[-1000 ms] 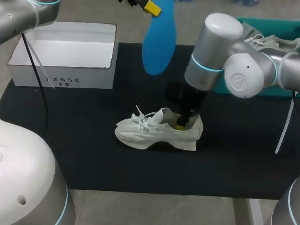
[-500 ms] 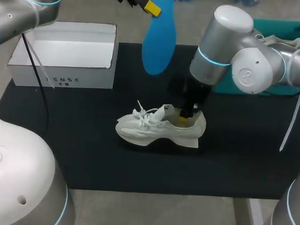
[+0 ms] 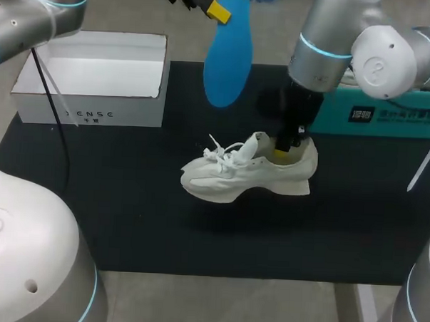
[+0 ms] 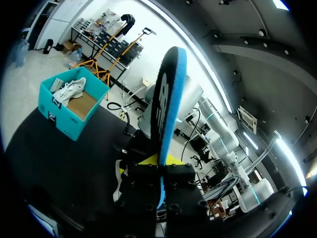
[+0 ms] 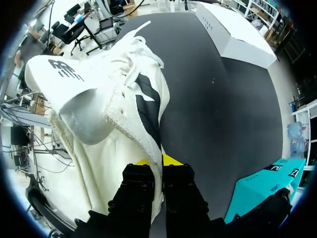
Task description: Take the shoe out of the shoebox, open the shoe tongue, remove and reinsert the insole, then place the shoe into the shoebox
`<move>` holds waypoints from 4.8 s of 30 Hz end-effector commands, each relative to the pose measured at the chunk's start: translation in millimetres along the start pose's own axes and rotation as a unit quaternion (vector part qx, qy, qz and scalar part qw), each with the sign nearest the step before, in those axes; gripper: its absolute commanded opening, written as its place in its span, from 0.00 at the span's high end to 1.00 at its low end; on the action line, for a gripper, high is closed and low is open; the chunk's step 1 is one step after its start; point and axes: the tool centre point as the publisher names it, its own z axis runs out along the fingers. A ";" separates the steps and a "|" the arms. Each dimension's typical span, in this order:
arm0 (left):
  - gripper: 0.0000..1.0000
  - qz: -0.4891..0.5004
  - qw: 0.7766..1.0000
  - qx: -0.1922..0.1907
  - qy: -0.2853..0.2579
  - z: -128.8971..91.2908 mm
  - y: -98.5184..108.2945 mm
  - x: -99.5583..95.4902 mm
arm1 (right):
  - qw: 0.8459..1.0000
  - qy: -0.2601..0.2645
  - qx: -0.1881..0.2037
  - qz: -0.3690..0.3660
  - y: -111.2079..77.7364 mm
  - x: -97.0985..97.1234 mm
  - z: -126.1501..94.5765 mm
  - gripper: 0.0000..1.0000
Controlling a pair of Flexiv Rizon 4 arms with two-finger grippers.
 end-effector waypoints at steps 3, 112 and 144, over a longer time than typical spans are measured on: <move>1.00 0.000 1.000 0.000 -0.001 0.3 0.6 0.6 | 1.000 0.011 0.002 0.000 3.3 -7.3 2.5 1.00; 1.00 0.000 1.000 0.000 -0.001 0.3 0.6 0.6 | 0.651 -0.197 -0.102 0.726 5.4 94.3 62.3 1.00; 1.00 0.000 1.000 0.000 -0.001 0.3 0.6 0.6 | 0.645 -0.154 -0.157 0.732 7.2 103.7 58.7 0.00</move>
